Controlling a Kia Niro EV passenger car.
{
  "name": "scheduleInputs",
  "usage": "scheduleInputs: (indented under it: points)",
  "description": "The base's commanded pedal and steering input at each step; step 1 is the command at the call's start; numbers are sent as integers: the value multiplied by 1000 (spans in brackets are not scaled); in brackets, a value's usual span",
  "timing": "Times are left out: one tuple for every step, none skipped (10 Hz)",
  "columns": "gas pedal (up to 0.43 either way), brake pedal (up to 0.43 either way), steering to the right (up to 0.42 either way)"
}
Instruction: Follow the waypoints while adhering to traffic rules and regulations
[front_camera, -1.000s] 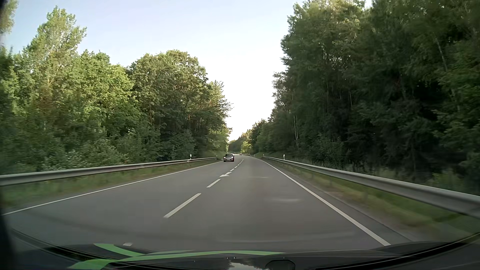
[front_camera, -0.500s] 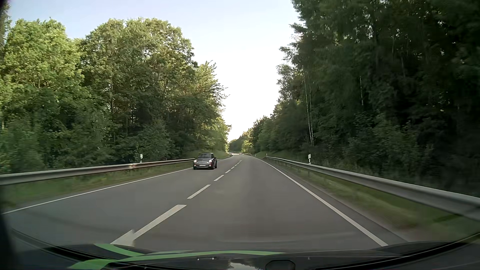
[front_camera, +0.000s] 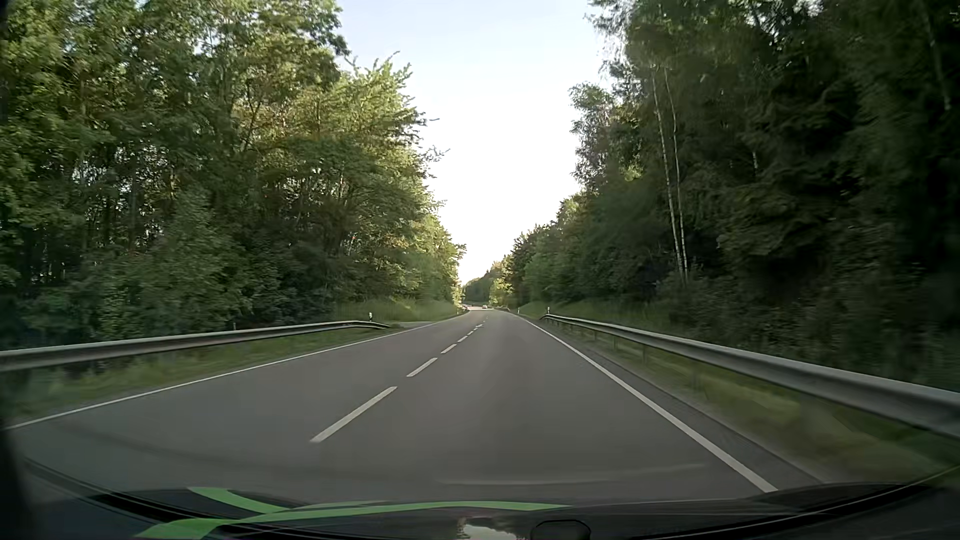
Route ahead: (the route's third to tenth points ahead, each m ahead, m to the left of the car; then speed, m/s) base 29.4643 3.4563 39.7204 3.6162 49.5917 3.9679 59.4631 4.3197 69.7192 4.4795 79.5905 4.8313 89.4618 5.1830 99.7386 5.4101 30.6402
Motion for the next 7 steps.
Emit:
scheduleInputs:
  points:
    - [378, 0, -4]
    - [390, 0, -4]
    - [390, 0, -4]
    - [390, 0, -4]
    - [350, 0, -3]
    - [339, 0, -4]
    - [339, 0, -4]
